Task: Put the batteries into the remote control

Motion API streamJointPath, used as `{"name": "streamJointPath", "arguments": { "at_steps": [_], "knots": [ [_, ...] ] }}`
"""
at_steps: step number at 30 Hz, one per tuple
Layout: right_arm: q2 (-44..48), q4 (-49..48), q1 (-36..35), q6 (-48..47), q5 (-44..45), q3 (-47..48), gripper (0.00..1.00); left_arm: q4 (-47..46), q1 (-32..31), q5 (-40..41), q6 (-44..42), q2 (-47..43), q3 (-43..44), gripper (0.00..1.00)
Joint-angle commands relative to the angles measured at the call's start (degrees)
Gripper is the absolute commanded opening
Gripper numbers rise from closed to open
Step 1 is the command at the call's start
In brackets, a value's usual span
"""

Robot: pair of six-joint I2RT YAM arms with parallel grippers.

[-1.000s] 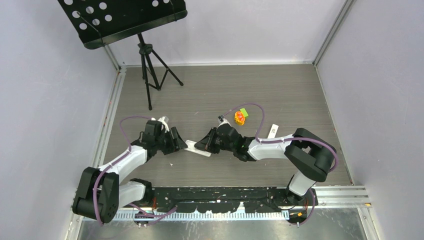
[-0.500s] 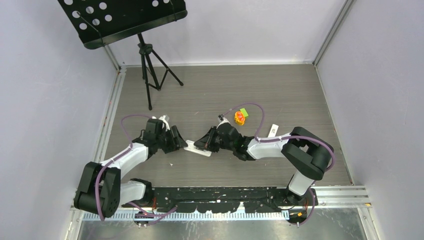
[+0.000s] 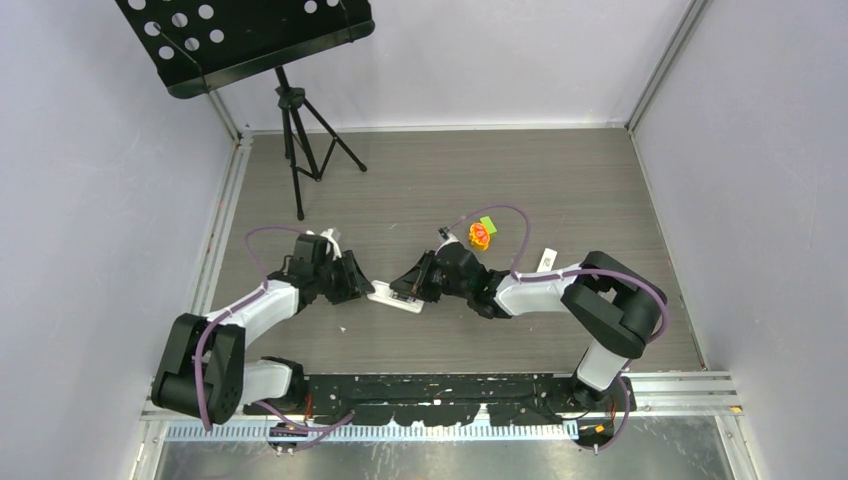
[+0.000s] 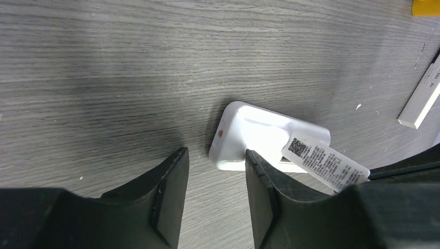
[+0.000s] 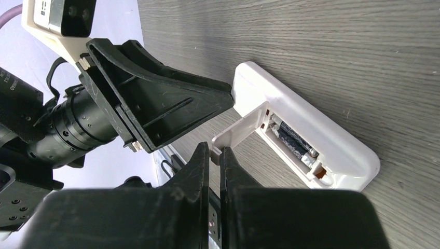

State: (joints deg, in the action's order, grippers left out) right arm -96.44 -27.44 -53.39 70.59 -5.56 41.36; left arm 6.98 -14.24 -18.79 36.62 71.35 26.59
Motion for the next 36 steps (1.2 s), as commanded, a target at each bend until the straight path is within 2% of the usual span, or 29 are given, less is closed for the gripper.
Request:
{"name": "streamJointPath", "arguments": {
  "at_steps": [1, 9, 21, 28, 36],
  "knots": [
    [-0.3, -2.0, 0.0, 0.2, -1.8, 0.4, 0.0, -1.1, 0.0, -0.7, -1.4, 0.8, 1.7, 0.45],
    [1.3, -1.8, 0.0, 0.1, -1.6, -0.9, 0.0, -0.9, 0.0, -0.6, -1.6, 0.4, 1.6, 0.44],
    [-1.9, -2.6, 0.0, 0.0, -1.2, -0.2, 0.0, -0.5, 0.0, -1.6, -1.5, 0.3, 1.7, 0.43],
    [-1.3, 1.5, 0.0, 1.4, -0.4, -0.3, 0.17, -0.3, 0.0, -1.6, -1.5, -0.1, 1.7, 0.43],
    [0.3, 5.1, 0.1, 1.4, 0.2, -0.5, 0.26, -0.1, 0.0, -1.4, -1.7, -0.3, 1.6, 0.43]
  ]
}}
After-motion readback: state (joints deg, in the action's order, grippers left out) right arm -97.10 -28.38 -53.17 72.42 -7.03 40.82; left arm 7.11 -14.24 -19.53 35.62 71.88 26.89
